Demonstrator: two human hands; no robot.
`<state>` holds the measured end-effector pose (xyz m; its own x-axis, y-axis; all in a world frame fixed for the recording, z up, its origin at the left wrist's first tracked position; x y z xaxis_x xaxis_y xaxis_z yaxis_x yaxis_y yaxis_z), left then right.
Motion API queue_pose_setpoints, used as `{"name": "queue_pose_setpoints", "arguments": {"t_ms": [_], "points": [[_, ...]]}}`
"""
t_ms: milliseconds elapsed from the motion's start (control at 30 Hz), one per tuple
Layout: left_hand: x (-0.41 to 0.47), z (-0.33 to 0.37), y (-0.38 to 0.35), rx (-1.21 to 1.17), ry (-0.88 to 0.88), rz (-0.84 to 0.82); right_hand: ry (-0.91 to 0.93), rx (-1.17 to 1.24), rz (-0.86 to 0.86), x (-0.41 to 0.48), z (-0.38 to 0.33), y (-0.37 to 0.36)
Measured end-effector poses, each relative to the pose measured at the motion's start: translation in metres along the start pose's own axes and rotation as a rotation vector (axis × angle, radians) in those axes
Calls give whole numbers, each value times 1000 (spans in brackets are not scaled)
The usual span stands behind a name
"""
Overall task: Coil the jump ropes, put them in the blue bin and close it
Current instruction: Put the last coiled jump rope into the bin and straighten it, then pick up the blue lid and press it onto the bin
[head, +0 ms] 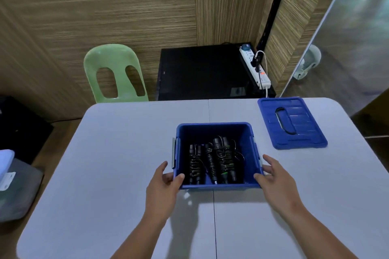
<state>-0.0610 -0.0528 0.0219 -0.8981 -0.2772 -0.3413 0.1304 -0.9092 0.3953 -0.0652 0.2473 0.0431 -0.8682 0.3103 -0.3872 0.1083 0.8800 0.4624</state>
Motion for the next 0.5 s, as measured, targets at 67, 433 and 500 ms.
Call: {"name": "queue_pose_setpoints", "arguments": {"t_ms": [67,433,500], "points": [[1,0,1,12,0,-4,1,-10,-3,-1,-1,0],[26,51,16,258,-177,76,30,-3,-18,11,-16,12],[41,73,13,295,-243,61,32,10,-1,18,-21,18]]}}
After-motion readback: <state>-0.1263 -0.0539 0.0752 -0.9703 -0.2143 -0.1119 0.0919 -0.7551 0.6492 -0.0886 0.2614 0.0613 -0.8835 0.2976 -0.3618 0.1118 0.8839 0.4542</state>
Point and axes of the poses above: each hand's wrist, its own x-axis towards the middle knuckle, its own y-axis out of the back of the hand, z = x × y, the point moved 1 cm from there along x, towards the middle knuckle, and after that the axes turned 3 degrees about -y, right-handed, at the moved point
